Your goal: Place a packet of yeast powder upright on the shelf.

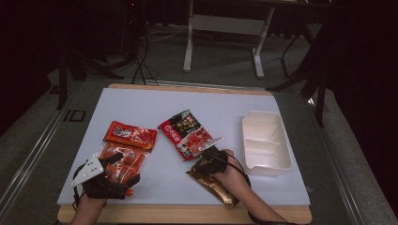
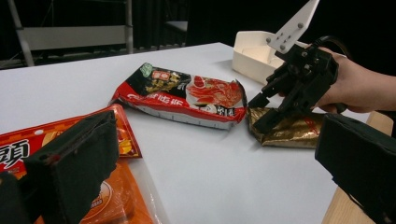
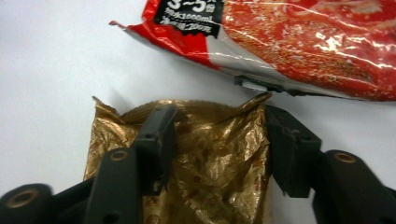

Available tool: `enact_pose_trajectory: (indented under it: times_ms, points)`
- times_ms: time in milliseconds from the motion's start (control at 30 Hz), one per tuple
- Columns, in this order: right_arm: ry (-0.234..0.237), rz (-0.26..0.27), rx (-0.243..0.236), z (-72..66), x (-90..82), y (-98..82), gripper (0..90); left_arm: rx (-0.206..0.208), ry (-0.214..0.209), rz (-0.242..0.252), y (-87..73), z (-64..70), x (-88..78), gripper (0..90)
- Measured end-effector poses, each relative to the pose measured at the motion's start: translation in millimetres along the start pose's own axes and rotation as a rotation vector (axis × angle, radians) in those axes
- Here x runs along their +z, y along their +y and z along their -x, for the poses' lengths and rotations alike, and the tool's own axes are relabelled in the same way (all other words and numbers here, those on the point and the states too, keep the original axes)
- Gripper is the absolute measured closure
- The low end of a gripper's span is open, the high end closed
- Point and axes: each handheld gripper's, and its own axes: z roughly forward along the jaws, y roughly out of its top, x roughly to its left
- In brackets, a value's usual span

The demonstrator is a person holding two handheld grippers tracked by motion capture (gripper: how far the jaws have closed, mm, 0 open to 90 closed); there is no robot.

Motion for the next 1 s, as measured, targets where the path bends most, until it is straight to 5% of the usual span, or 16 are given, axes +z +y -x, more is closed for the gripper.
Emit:
enact_pose_trajectory:
  times_ms: [167,200,300,633,1000]
  points:
    - [-0.023,-0.016,-0.036,-7.6,0.2,1.9,61.4,-0.001,0.002,-0.002,0.0,0.1,0.4,0.0]
    - [-0.028,-0.018,-0.036,-7.9,-0.3,2.1,72.0,0.001,0.002,-0.004,-0.2,0.3,0.5,0.0]
    - [-0.042,-0.028,-0.048,-6.7,-1.2,2.9,83.4,0.004,0.003,-0.006,-0.2,0.6,0.7,0.0]
    - [-0.062,-0.005,-0.109,-9.3,-15.8,7.1,89.6,-0.001,0.004,-0.006,-0.3,0.1,0.7,0.0]
    - [-0.024,0.109,-0.060,1.4,-63.2,11.4,89.8,0.003,0.003,-0.010,-0.4,0.3,1.5,0.0]
